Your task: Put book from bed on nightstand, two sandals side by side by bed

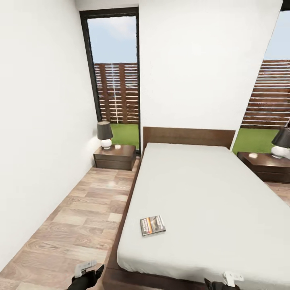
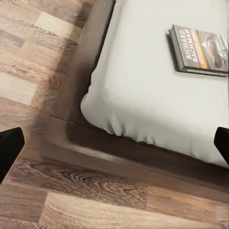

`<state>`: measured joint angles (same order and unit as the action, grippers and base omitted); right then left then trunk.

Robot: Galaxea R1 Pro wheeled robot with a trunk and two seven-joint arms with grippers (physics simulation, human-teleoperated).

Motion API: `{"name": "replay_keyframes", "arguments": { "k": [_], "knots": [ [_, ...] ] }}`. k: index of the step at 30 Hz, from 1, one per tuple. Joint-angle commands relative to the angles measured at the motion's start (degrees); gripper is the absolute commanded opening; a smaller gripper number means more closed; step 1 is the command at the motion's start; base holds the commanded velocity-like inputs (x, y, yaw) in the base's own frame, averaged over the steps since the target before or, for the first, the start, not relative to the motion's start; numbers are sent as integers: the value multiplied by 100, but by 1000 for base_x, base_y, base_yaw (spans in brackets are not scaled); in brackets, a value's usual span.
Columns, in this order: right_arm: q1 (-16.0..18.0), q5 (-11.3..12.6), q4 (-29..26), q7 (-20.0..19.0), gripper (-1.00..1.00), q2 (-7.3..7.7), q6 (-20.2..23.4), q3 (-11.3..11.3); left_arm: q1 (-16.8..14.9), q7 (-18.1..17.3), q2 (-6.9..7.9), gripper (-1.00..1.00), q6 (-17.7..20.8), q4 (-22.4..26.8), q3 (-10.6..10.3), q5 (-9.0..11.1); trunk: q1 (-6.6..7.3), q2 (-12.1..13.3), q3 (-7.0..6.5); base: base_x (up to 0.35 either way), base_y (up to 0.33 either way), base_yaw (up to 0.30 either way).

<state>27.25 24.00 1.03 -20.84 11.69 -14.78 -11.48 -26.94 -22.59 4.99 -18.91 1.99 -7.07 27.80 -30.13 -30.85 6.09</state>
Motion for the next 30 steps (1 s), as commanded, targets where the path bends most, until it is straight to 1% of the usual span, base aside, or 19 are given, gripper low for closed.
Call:
{"name": "replay_keyframes", "arguments": {
  "k": [1, 7, 10, 15, 25, 30],
  "knots": [
    [8, 61, 11, -29, 100, 0, -19, -47, -4, -23, 2, 100, -17, -6, -49, 59, -4, -9, 11, 213, 188, -282],
    [8, 61, 11, -31, 100, 0, -18, -47, -4, -26, 2, 100, -17, -4, -48, 59, -4, -9, 11, 170, 144, -278],
    [8, 61, 11, -26, 100, 0, -18, -47, -4, -26, 2, 100, -19, -5, -43, 59, -4, -9, 11, 24, 19, -105],
    [8, 61, 14, -7, 100, 0, -17, -47, -4, -26, 10, 100, -20, -4, -40, 59, -4, -9, 11, 43, 19, -24],
    [8, 61, 19, 2, 100, 0, -17, -47, -4, -26, 11, 100, -24, 0, -40, 59, -4, -9, 11, 256, 74, -1],
    [8, 61, 20, 6, 100, -6, -17, -47, -4, -25, 11, 100, -25, -3, -40, 59, -4, -9, 11, 102, 5, 0]
  ]
}}
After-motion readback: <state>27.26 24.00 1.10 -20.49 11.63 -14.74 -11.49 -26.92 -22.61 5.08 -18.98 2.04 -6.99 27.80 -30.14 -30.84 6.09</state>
